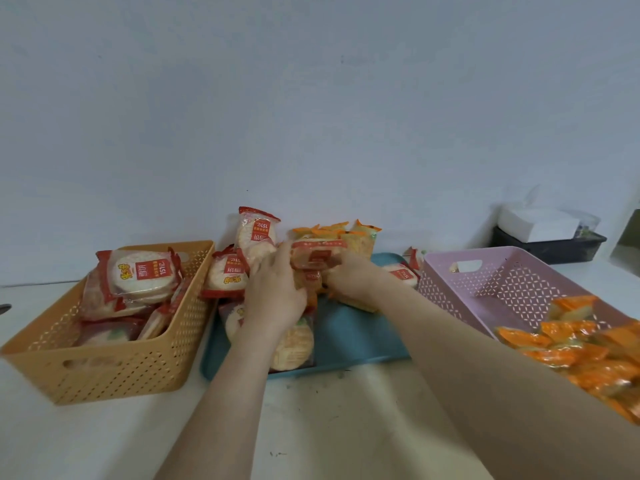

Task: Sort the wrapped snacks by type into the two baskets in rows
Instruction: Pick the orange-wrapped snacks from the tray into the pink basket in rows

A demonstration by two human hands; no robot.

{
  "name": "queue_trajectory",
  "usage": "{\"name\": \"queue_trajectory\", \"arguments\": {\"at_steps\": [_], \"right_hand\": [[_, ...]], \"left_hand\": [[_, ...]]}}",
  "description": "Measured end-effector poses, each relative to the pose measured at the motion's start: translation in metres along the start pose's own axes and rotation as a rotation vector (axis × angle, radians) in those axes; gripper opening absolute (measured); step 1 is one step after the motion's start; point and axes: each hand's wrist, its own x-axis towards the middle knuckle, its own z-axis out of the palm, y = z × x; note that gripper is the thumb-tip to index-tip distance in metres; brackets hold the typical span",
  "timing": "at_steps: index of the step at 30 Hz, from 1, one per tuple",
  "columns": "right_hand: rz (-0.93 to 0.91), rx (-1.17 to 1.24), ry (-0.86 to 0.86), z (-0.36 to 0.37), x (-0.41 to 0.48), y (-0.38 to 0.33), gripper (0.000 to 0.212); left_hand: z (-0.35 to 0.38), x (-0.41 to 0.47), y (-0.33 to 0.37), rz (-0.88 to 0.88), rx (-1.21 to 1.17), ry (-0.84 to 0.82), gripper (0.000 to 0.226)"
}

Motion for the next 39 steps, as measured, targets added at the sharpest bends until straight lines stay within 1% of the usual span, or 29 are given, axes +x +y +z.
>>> {"name": "queue_trajectory", "arguments": {"at_steps": [2,3,4,5,6,7,10,11,13,14,17,19,21,23,25,26,28,29,31,32,33,34,35,36,37,38,39], "right_hand": [[0.106,-0.338,-0.071,0.007,-0.005,0.011,0.044],[0.149,-0.451,-0.061,0.011,-0.006,0.018,0.045],[0.179,-0.509,-0.036,0.013,-0.007,0.023,0.04],[0.192,-0.512,0.006,0.014,-0.009,0.025,0.034],[0.19,-0.461,0.032,0.014,-0.009,0.025,0.031],[0.167,-0.334,0.043,0.013,-0.009,0.024,0.031],[0.162,0.309,0.008,0.009,-0.012,0.013,0.035],[0.188,0.433,0.009,0.009,-0.011,0.011,0.039],[0.236,0.588,0.016,0.009,-0.009,0.007,0.044],[0.248,0.664,0.002,0.008,-0.01,0.005,0.04],[0.206,0.947,-0.073,-0.002,-0.008,-0.001,0.031],[0.173,1.041,-0.092,-0.003,-0.006,-0.006,0.032],[0.194,1.061,-0.095,-0.003,-0.006,-0.01,0.037],[0.188,1.186,-0.191,-0.003,-0.009,-0.014,0.037],[0.129,1.343,-0.294,-0.006,-0.012,-0.016,0.033],[0.094,1.374,-0.32,-0.008,-0.013,-0.018,0.033],[0.045,1.37,-0.283,-0.01,-0.013,-0.023,0.035],[0.031,1.356,-0.241,-0.011,-0.013,-0.027,0.04],[0.045,1.338,-0.085,-0.01,-0.012,-0.032,0.056],[0.071,1.34,0.009,-0.012,-0.013,-0.034,0.055],[0.095,1.322,0.113,-0.016,-0.014,-0.036,0.048],[0.111,1.27,0.202,-0.02,-0.014,-0.038,0.042],[0.122,1.203,0.248,-0.024,-0.014,-0.04,0.04],[0.117,1.145,0.247,-0.029,-0.015,-0.042,0.038],[0.103,1.094,0.214,-0.032,-0.018,-0.047,0.036],[0.081,1.041,0.16,-0.035,-0.02,-0.05,0.033],[0.068,0.972,0.108,-0.038,-0.022,-0.053,0.03]], "left_hand": [[0.003,-0.004,-0.002,-0.008,0.217,-0.031,0.073],[0.001,-0.005,-0.001,-0.028,0.282,-0.022,0.067],[0.0,-0.005,-0.002,-0.052,0.33,-0.012,0.061],[-0.004,-0.006,-0.001,-0.076,0.369,-0.003,0.056],[-0.007,-0.006,-0.001,-0.101,0.396,-0.001,0.054],[-0.009,-0.007,-0.002,-0.123,0.407,-0.006,0.053],[-0.009,-0.006,-0.008,-0.145,0.366,-0.029,0.051],[-0.009,-0.005,-0.009,-0.147,0.322,-0.017,0.05],[-0.013,-0.004,-0.008,-0.177,0.17,0.028,0.05],[-0.017,-0.003,-0.008,-0.198,0.072,0.065,0.048],[-0.031,0.001,-0.007,-0.245,-0.271,0.187,0.034],[-0.037,0.004,-0.01,-0.26,-0.45,0.267,0.027],[-0.041,0.006,-0.009,-0.308,-0.614,0.273,0.025],[-0.044,0.008,-0.011,-0.383,-0.892,0.226,0.024],[-0.047,0.007,-0.007,-0.424,-1.23,0.163,0.014],[-0.047,0.006,-0.005,-0.432,-1.3,0.148,0.011],[-0.045,0.006,0.002,-0.423,-1.197,0.086,0.011],[-0.044,0.007,0.006,-0.382,-1.111,0.028,0.012],[-0.042,0.004,0.015,-0.299,-0.941,-0.112,0.014],[-0.039,0.002,0.017,-0.246,-0.784,-0.182,0.02],[-0.033,0.002,0.017,-0.178,-0.495,-0.244,0.029],[-0.024,-0.001,0.015,-0.118,-0.127,-0.281,0.038],[-0.015,-0.005,0.014,-0.064,0.197,-0.298,0.044],[-0.006,-0.009,0.014,-0.047,0.382,-0.337,0.047],[0.002,-0.012,0.015,-0.065,0.443,-0.388,0.047],[0.008,-0.016,0.017,-0.085,0.445,-0.407,0.047],[0.01,-0.017,0.016,-0.09,0.417,-0.374,0.044]]}}
